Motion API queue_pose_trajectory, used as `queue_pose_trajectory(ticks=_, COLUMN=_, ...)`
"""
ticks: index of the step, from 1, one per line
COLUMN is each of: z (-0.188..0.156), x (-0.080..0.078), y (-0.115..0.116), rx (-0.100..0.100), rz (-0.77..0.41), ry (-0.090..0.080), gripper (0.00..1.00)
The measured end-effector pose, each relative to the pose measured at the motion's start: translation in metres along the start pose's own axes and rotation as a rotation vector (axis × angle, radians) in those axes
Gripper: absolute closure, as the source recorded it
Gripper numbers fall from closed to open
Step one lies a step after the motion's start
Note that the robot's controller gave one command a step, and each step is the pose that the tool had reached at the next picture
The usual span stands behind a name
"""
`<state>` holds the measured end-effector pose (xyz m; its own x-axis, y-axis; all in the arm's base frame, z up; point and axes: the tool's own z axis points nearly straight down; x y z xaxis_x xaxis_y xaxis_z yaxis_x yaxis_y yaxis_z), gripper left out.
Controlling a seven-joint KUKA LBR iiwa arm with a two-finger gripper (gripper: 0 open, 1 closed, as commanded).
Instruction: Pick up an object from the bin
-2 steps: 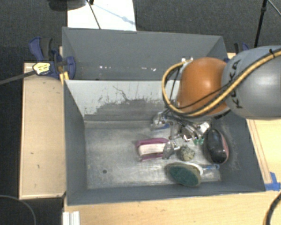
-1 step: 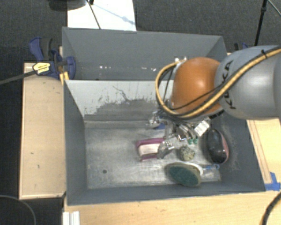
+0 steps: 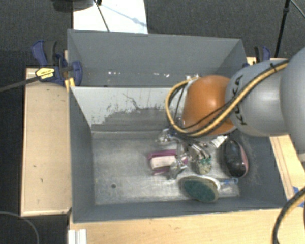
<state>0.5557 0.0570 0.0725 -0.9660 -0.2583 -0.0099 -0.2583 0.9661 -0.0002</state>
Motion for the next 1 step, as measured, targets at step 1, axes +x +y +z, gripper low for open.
queue_pose_trajectory(ticks=1, z=-0.0023, x=-0.0021, y=0.0000, rx=-0.001, rz=0.005, ry=0.001, gripper=0.00)
